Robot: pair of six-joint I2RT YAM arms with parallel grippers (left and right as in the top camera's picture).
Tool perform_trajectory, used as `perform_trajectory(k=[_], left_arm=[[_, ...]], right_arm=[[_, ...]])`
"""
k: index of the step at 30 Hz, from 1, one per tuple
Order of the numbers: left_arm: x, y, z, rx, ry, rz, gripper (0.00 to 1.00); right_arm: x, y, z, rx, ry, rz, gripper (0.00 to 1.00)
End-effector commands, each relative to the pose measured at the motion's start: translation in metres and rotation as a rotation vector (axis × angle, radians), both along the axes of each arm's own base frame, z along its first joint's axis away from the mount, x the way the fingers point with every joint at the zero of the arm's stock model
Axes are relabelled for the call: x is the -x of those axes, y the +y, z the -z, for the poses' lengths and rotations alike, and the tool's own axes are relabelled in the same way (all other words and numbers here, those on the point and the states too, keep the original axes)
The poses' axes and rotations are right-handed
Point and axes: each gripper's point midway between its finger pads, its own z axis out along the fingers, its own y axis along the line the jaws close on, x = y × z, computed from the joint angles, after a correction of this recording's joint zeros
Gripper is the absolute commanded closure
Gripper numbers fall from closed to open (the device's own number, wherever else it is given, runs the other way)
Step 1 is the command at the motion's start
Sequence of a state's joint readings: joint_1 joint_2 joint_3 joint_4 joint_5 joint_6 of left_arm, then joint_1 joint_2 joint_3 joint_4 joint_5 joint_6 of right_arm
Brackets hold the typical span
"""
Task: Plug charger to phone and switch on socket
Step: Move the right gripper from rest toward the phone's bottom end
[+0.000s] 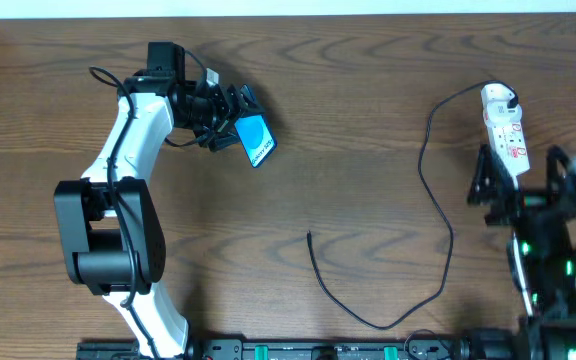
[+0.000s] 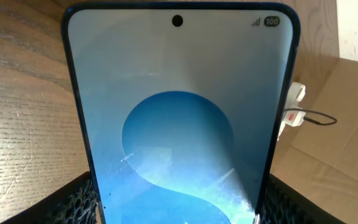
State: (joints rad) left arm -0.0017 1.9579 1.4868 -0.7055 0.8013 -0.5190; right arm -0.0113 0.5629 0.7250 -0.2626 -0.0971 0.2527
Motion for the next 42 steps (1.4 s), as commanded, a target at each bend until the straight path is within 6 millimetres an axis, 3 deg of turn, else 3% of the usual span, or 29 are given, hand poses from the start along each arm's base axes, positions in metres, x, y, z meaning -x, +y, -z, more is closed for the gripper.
perform_trajectory(k=[1, 7, 13, 19, 25, 33, 42], left_arm=[[0.0, -0.002, -0.019, 0.015, -0.056, 0.016, 0.93], [0.0, -0.002, -0.019, 0.015, -0.055, 0.016, 0.92], [0.0, -0.002, -0.019, 0.015, -0.055, 0.016, 0.93], [0.0, -0.002, -0.019, 0.016, -0.055, 0.016, 0.93], [-0.001, -0.001, -0.019, 0.022, -0.022, -0.02, 0.93], [-0.003, 0.006, -0.01, -0.029, 0.053, -0.126, 0.93], [-0.002, -0.002, -0.001, -0.057, 0.196, -0.297, 0.93]], right_arm=[[-0.025, 0.023, 0.006, -0.022, 0.112, -0.131, 0.01], [-0.069, 0.07, 0.044, -0.139, 0.371, -0.412, 0.01], [-0.085, 0.115, 0.071, -0.287, 0.475, -0.726, 0.01], [-0.107, 0.117, 0.118, -0.434, 0.638, -0.68, 0.01], [-0.118, 0.134, 0.148, -0.541, 0.745, -0.665, 0.03], [-0.12, 0.188, 0.168, -0.459, 0.739, -0.759, 0.05], [-0.116, 0.228, 0.188, -0.31, 0.736, -0.666, 0.04]])
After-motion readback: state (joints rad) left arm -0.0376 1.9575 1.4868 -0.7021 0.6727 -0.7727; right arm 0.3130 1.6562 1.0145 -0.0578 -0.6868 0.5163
